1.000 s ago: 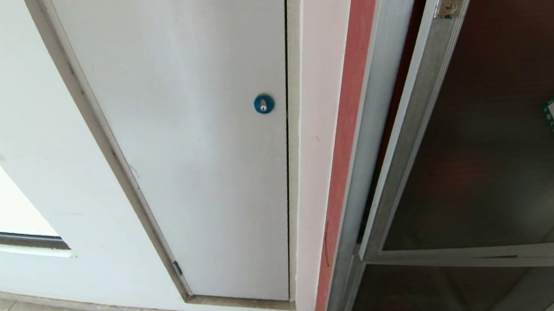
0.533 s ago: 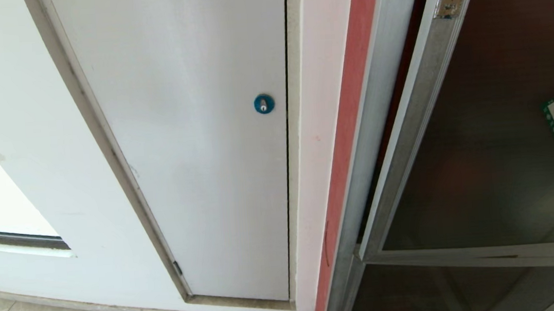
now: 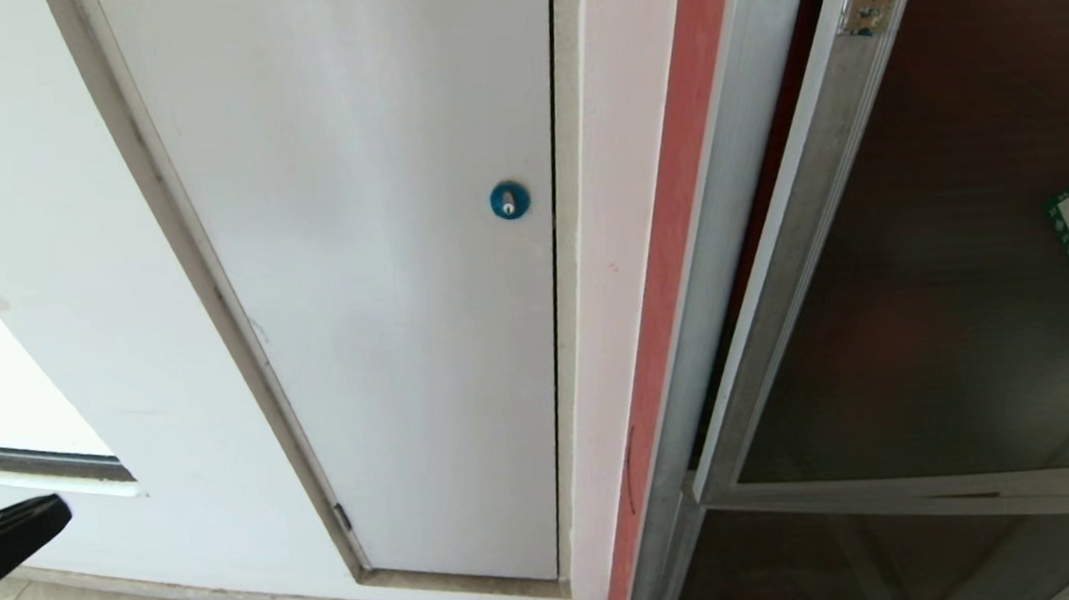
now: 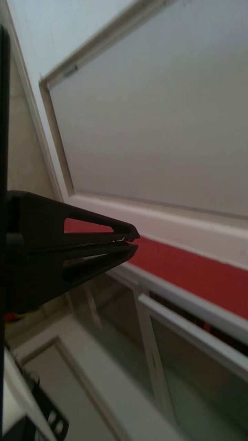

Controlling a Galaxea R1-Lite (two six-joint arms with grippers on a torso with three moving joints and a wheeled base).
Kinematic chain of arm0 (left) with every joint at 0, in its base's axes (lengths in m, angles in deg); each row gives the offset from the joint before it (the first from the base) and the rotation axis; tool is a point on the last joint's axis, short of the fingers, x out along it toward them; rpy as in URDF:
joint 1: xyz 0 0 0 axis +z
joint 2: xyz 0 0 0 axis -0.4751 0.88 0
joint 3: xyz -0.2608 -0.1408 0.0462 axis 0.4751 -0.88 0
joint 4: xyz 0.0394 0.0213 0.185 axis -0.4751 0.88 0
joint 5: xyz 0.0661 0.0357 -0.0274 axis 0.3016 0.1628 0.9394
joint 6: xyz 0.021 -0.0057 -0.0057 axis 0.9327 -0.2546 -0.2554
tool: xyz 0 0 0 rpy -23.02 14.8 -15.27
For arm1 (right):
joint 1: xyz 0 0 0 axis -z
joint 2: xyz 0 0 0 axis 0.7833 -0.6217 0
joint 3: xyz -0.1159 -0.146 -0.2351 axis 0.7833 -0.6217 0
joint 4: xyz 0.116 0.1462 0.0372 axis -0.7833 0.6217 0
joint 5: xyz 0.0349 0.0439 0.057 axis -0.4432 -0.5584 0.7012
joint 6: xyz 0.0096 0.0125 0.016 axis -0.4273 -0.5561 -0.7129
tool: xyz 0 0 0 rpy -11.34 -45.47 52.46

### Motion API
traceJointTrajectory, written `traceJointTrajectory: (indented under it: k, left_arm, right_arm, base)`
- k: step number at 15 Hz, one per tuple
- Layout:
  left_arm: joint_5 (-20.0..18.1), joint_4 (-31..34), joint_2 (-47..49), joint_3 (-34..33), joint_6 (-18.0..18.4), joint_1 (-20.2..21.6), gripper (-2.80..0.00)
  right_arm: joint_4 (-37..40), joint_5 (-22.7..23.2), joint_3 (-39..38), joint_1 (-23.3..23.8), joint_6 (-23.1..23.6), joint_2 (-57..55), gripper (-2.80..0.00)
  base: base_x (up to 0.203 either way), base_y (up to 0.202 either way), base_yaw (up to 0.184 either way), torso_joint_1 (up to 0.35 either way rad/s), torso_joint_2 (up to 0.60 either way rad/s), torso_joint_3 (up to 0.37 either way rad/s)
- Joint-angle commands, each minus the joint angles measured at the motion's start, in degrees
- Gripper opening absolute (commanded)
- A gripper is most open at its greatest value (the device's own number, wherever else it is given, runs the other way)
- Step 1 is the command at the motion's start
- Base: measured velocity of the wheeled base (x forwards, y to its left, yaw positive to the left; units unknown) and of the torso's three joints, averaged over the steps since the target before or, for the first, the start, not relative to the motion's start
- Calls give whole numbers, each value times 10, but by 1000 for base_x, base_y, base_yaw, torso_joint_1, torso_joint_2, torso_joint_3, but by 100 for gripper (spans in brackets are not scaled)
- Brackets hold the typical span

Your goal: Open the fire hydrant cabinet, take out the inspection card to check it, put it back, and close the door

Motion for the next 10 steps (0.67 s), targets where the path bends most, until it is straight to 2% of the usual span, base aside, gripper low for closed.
traceJointTrajectory:
  k: [1, 3, 5, 8, 10]
  left_arm:
    - [-24, -3, 128, 64, -19, -54, -280]
    - [-33, -43, 200, 101, -58, -130, -280]
    - [-36, -128, 269, 117, -89, -178, -280]
    - [-38, -259, 360, 128, -104, -246, -280]
    - [-37, -304, 413, 150, -106, -287, -280]
  right_arm:
    - [0, 0, 0, 0, 0, 1, -280]
    - [0, 0, 0, 0, 0, 1, -280]
    - [0, 0, 0, 0, 0, 1, -280]
    - [-1, 0, 0, 0, 0, 1, -280]
    - [0, 0, 0, 0, 0, 1, -280]
  base:
    - [0, 0, 0, 0, 0, 0]
    - [0, 0, 0, 0, 0, 0]
    - [0, 0, 0, 0, 0, 0]
    - [0, 0, 0, 0, 0, 0]
    - [0, 0, 0, 0, 0, 0]
